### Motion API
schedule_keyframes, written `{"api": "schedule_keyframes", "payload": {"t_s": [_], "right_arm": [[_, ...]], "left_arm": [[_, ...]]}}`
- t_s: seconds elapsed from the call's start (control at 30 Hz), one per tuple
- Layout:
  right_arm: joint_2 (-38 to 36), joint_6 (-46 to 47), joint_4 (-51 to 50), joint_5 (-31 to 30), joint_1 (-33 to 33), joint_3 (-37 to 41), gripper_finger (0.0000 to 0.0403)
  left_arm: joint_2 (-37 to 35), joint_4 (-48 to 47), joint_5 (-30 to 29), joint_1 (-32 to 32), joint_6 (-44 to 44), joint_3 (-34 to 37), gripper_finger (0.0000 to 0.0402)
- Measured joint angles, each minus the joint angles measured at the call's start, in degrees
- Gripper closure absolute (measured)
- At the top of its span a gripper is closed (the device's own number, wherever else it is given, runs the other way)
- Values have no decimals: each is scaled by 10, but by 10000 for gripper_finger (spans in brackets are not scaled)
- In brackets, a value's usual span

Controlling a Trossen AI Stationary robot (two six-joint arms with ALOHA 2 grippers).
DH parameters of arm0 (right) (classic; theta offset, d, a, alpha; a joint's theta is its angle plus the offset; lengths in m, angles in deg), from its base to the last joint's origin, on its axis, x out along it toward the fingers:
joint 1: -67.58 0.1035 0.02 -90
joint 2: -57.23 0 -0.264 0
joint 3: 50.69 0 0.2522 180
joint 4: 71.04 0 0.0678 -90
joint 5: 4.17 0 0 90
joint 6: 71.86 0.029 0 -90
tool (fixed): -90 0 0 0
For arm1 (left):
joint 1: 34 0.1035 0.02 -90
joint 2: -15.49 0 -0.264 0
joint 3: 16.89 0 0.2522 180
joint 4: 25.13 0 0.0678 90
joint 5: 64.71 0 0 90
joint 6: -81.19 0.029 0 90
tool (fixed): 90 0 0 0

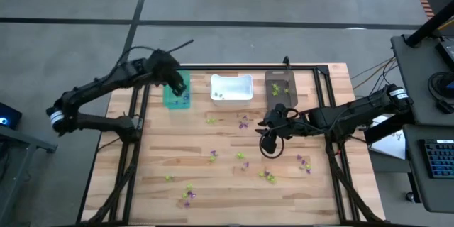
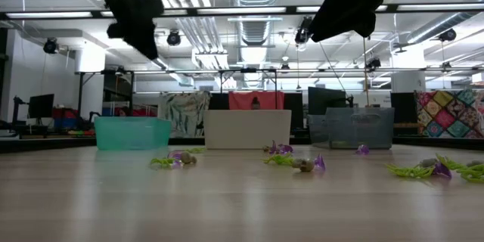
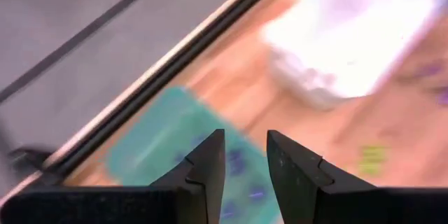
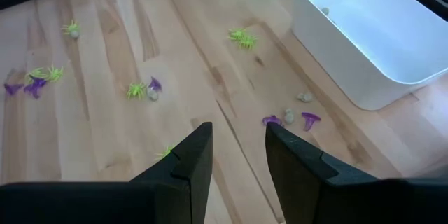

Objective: Sort Halloween decoration
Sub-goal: Put the green spider toy into the black bin

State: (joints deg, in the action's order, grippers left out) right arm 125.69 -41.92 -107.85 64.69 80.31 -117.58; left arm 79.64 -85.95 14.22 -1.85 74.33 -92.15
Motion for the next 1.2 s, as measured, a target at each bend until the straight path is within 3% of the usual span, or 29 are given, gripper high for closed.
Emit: {"api": "schedule_keyframes", "payload": {"t_s": [0.13,0.27,0.4,0.6,0.87,1.2], "right_arm": [[0,1,0,0,0,0,280],[0,1,5,1,0,0,280],[0,1,28,5,0,0,280],[0,-4,29,5,1,0,280],[0,-9,28,5,18,0,280],[37,-61,54,5,61,19,280]], "left_arm": [[-52,40,-1,-102,-45,22,313],[-82,91,-43,-208,-88,54,313],[-89,125,-103,-302,-116,80,313],[-74,205,-146,-411,-127,126,313],[1,422,-155,-487,-132,184,313],[152,508,-155,-516,-128,155,313]]}}
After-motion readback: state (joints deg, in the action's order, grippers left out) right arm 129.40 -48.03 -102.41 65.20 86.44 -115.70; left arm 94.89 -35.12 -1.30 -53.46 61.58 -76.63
